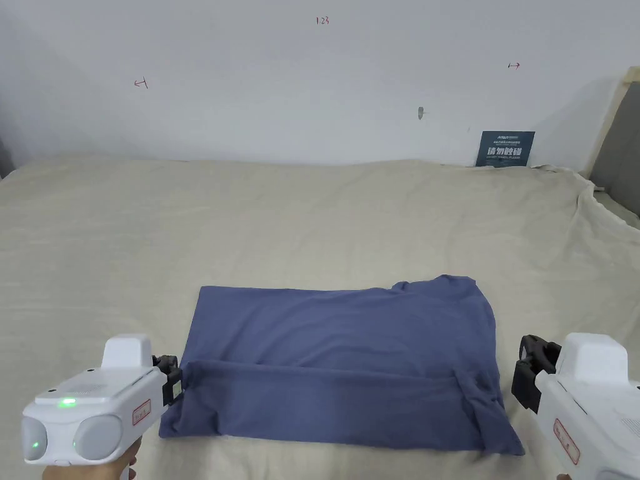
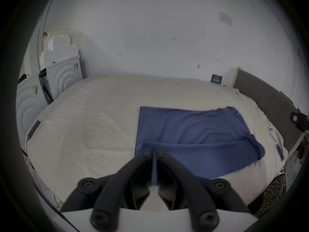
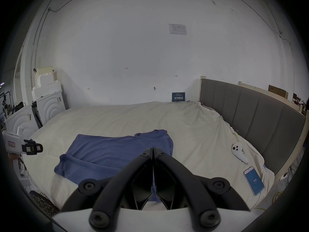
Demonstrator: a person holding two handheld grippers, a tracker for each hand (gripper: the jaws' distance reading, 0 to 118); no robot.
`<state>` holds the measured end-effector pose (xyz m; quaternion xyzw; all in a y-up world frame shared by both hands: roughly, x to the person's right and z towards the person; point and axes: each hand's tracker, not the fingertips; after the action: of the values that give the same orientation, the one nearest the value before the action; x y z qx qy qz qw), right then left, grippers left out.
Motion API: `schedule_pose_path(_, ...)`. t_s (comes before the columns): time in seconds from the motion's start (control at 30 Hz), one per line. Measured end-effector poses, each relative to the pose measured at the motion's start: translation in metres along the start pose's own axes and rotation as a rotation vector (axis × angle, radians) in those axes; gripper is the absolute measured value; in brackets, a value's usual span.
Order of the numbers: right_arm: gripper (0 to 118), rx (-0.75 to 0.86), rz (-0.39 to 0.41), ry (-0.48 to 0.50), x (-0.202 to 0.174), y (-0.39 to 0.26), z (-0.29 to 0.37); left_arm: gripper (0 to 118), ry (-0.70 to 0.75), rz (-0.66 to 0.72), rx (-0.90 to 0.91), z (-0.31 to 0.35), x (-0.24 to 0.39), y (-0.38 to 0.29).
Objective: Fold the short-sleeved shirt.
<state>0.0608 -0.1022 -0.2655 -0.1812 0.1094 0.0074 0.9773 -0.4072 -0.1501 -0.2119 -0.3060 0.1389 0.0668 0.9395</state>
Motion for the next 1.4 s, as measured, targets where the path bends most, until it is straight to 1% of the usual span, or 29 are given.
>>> schedule_pose_path(0.03,0,-0.003,0.000,0.001,-0.001,-0.001,-0.001,28,0.003,0.004,-0.040,-0.009,-0.003,0.001)
schedule_pose_path(0.07,0,-0.006,-0.001,0.001,-0.001,-0.002,-0.003,46,0.008,0.025,-0.087,-0.020,-0.006,0.001)
schedule_pose_path(0.1,0,-0.013,-0.006,0.005,-0.001,-0.002,-0.005,68,0.021,0.060,-0.139,-0.032,-0.010,0.001)
schedule_pose_path(0.13,0,-0.020,-0.010,0.005,-0.002,-0.002,-0.006,82,0.019,0.086,-0.192,-0.043,-0.014,-0.001)
schedule_pose_path(0.17,0,-0.027,-0.013,0.004,-0.002,-0.003,-0.008,85,0.014,0.113,-0.208,-0.051,-0.018,-0.003)
schedule_pose_path(0.23,0,-0.039,-0.017,0.001,-0.001,-0.006,-0.012,85,0.018,0.143,-0.262,-0.067,-0.023,-0.007)
schedule_pose_path(0.37,0,-0.064,-0.019,-0.008,-0.001,-0.009,-0.019,85,0.061,0.129,-0.341,-0.093,-0.026,-0.020)
schedule_pose_path(0.43,0,-0.078,-0.024,-0.012,0.006,-0.012,-0.026,84,0.075,0.124,-0.373,-0.104,-0.027,-0.028)
schedule_pose_path(0.47,0,-0.084,-0.027,-0.013,0.006,-0.014,-0.028,80,0.083,0.118,-0.393,-0.111,-0.027,-0.033)
schedule_pose_path(0.5,0,-0.089,-0.029,-0.015,0.007,-0.015,-0.030,70,0.088,0.116,-0.407,-0.115,-0.027,-0.035)
schedule_pose_path(0.53,0,-0.096,-0.030,-0.017,0.008,-0.016,-0.033,45,0.087,0.112,-0.419,-0.119,-0.026,-0.038)
schedule_pose_path(0.57,0,-0.102,-0.031,-0.018,0.008,-0.018,-0.034,33,0.075,0.109,-0.432,-0.121,-0.025,-0.041)
schedule_pose_path(0.63,0,-0.115,-0.030,-0.020,0.009,-0.021,-0.037,31,0.013,0.114,-0.436,-0.120,-0.023,-0.047)
schedule_pose_path(0.67,0,-0.123,-0.031,-0.020,0.009,-0.022,-0.038,28,0.041,0.100,-0.418,-0.117,-0.019,-0.047)
schedule_pose_path(0.73,0,-0.142,-0.038,-0.021,0.011,-0.026,-0.042,13,0.006,0.097,-0.417,-0.117,-0.017,-0.047)
schedule_pose_path(0.8,0,-0.174,-0.055,-0.023,0.017,-0.032,-0.049,10,0.011,0.090,-0.413,-0.116,-0.015,-0.044)
schedule_pose_path(0.87,0,-0.250,-0.070,-0.023,0.022,-0.040,-0.060,9,-0.004,0.077,-0.377,-0.107,-0.017,-0.038)
schedule_pose_path(0.9,2,-0.276,-0.075,-0.025,0.024,-0.045,-0.065,9,-0.010,0.076,-0.362,-0.102,-0.017,-0.035)
schedule_pose_path(0.93,13,-0.315,-0.074,-0.023,0.025,-0.050,-0.070,9,-0.021,0.077,-0.345,-0.098,-0.018,-0.032)
schedule_pose_path(0.97,28,-0.345,-0.074,-0.033,0.026,-0.056,-0.076,9,-0.029,0.079,-0.329,-0.093,-0.020,-0.029)
schedule_pose_path(1.0,48,-0.388,-0.081,-0.022,0.027,-0.062,-0.083,9,-0.034,0.079,-0.326,-0.089,-0.021,-0.026)
schedule_pose_path(1.03,75,-0.425,-0.088,-0.024,0.028,-0.068,-0.089,9,-0.041,0.076,-0.316,-0.086,-0.022,-0.022)
schedule_pose_path(1.07,86,-0.429,-0.104,-0.018,0.032,-0.076,-0.096,9,-0.049,0.074,-0.304,-0.083,-0.021,-0.018)
schedule_pose_path(1.1,89,-0.440,-0.106,-0.014,0.033,-0.082,-0.102,9,-0.054,0.075,-0.300,-0.081,-0.021,-0.015)
schedule_pose_path(1.13,89,-0.465,-0.112,-0.015,0.035,-0.088,-0.108,9,-0.056,0.075,-0.296,-0.082,-0.023,-0.013)
schedule_pose_path(1.2,89,-0.527,-0.093,-0.028,0.033,-0.098,-0.119,9,-0.059,0.071,-0.286,-0.081,-0.022,-0.010)
schedule_pose_path(1.3,84,-0.559,-0.110,-0.034,0.035,-0.113,-0.132,9,-0.057,0.071,-0.291,-0.084,-0.021,-0.010)
schedule_pose_path(1.37,65,-0.587,-0.114,-0.036,0.035,-0.118,-0.136,9,-0.055,0.076,-0.297,-0.085,-0.021,-0.011)
schedule_pose_path(1.4,53,-0.591,-0.111,-0.028,0.035,-0.120,-0.137,9,-0.054,0.079,-0.299,-0.086,-0.023,-0.013)
